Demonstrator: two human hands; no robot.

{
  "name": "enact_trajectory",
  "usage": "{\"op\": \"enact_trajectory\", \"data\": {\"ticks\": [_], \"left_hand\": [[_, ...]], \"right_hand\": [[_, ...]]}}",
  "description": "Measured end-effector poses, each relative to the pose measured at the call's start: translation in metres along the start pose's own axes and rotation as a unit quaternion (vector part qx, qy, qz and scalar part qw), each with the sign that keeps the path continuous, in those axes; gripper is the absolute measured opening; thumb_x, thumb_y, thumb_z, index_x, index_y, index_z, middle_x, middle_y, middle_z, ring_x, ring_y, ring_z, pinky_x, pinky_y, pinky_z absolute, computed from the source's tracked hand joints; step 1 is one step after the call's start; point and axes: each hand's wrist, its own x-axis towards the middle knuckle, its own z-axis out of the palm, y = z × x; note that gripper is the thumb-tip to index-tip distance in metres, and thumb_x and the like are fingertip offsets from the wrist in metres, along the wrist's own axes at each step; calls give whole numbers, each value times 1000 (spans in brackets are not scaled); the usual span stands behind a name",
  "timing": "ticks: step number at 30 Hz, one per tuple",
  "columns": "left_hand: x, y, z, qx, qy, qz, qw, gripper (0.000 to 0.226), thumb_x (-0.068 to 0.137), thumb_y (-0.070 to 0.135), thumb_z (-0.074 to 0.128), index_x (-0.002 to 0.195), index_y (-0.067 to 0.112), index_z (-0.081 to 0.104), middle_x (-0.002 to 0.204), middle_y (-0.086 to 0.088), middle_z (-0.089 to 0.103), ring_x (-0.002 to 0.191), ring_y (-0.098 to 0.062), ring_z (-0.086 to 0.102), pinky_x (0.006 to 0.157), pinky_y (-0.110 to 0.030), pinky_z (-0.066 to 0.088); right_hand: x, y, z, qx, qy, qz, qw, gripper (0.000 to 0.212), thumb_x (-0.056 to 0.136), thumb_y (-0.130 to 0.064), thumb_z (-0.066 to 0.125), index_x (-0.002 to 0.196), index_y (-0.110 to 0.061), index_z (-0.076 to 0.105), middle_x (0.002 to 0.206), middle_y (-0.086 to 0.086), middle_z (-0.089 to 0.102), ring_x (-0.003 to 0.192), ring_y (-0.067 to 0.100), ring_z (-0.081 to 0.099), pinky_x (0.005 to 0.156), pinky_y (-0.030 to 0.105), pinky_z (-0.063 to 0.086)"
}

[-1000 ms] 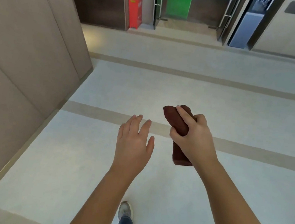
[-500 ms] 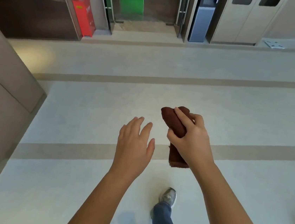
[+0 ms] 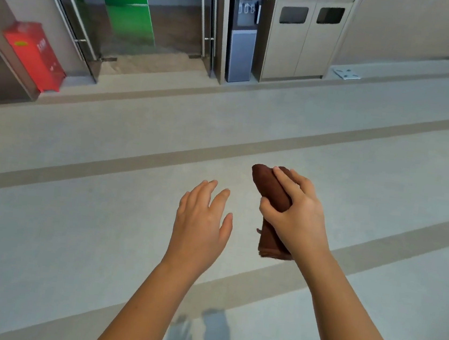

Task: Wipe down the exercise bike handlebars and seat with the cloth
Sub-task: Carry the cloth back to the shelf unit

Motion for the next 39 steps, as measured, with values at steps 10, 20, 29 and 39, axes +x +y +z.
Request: {"op": "enact_trajectory", "data": {"ticks": [10, 20, 29, 39], "left_hand": [[222, -88, 34, -28, -4, 9, 1000, 44, 93, 31, 45, 134, 16, 42, 144, -7, 36, 134, -22, 26, 110, -36, 21], [446, -160, 52, -22, -20, 24, 999, 45, 94, 32, 45, 135, 17, 40, 145, -5, 34, 136, -21, 23, 110, -35, 19], [663, -125, 129, -9, -12, 80, 997, 43, 93, 29, 46, 134, 14, 42, 143, -8, 36, 135, -23, 25, 111, -41, 22], [880, -56, 190, 21, -50, 57, 997, 47, 94, 35, 41, 139, 22, 34, 149, -2, 27, 137, -19, 19, 111, -34, 18]], "right_hand": [[208, 4, 97, 38, -9, 35, 999, 54, 76, -26, 66, 126, -35, 51, 131, -12, 46, 100, -9, 42, 84, 8, 32], [425, -10, 175, 40, -12, 53, 998, 54, 75, -26, 66, 126, -36, 52, 128, -14, 48, 106, -2, 47, 87, 15, 35], [632, 76, 181, 53, 15, 48, 997, 53, 76, -24, 66, 126, -33, 52, 130, -11, 49, 109, 0, 48, 87, 12, 34], [846, 153, 140, 60, 33, 46, 997, 53, 77, -26, 66, 127, -34, 51, 128, -11, 49, 103, -2, 47, 77, 2, 31]]}}
